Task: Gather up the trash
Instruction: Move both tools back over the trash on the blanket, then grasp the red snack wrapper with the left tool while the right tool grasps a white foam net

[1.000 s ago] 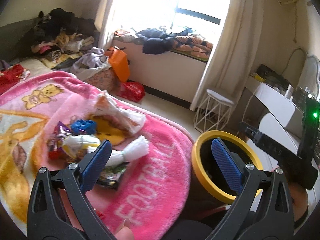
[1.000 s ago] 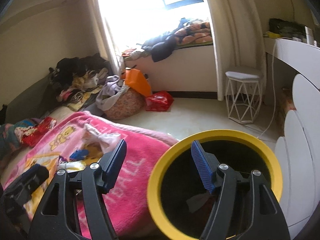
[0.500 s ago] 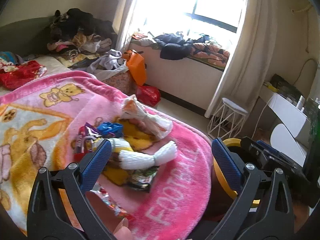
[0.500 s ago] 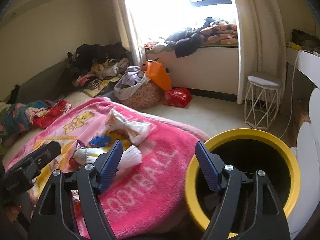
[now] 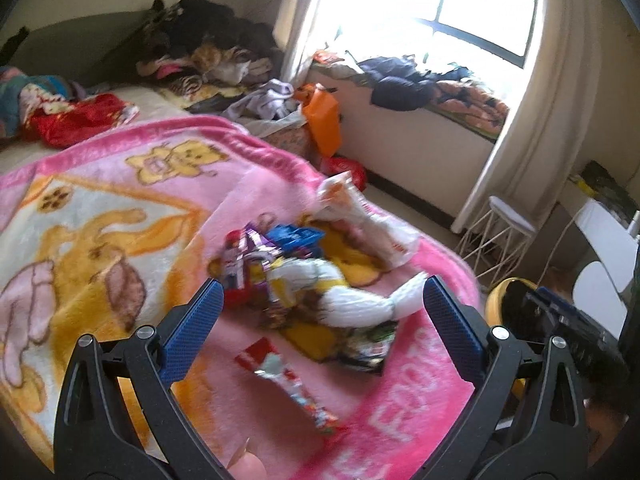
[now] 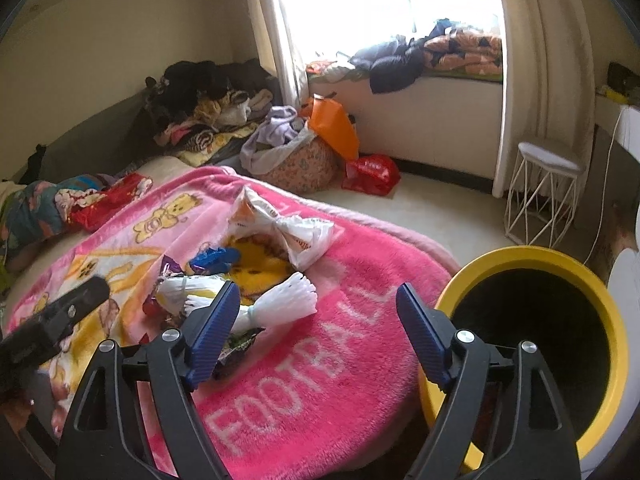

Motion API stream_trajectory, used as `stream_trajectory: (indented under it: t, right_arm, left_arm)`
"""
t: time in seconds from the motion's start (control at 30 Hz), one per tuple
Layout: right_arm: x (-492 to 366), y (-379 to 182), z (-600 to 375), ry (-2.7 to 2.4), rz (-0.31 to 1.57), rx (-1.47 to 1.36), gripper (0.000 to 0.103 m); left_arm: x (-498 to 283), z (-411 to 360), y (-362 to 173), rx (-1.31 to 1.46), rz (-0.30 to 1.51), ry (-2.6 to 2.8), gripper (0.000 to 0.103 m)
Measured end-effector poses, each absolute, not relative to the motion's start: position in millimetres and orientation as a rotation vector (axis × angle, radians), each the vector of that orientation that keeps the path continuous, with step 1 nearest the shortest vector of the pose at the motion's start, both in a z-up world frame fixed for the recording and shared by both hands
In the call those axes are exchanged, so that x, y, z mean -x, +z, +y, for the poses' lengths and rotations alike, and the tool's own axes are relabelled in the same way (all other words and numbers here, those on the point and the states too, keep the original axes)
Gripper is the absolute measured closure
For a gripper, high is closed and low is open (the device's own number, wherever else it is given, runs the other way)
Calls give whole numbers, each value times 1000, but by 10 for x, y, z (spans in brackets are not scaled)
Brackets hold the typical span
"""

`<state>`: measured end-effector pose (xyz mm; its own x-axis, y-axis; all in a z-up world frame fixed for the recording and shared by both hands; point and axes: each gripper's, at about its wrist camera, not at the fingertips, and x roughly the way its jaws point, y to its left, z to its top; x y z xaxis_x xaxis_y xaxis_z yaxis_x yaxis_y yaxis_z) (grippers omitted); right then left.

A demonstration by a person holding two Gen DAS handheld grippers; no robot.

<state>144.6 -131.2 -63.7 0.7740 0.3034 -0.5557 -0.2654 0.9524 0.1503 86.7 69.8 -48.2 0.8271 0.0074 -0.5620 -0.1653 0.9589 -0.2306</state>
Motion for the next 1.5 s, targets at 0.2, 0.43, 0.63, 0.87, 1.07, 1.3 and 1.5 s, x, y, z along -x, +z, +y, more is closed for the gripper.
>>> stream_trajectory:
  t: [0.2,0.43,0.63,0.87,1.07,1.3,1.5]
  right_arm:
    - [-1779,-792,-1127,318,693,-94,25]
    - [-2111,-984,-918,291,777,-107,25]
    - [-2354,-1223,-780,249,856,-88,25]
    - [-2444,-1522,-813,317,944,-194,62]
    - [-2278,-1398,-1042,328,876,-297,82]
    - [-2043,-1235,-1324,358,815,-378,83]
    - [-1816,-1024,-1408,365,741,-306,83]
  left_arm:
    - [-847,920,-667,312,650,134,11]
    - [-832,1040,-891,387,717,146,11]
    - [-810,1042,-1042,444,755,146,12]
    - [-838,958,-1215,494,817,126,36]
    - [-862,866,-1354,488,868,108,73]
    - [-850,842,-1328,486,862,81,91]
    - [-822,816,-1066,454,789,77,91]
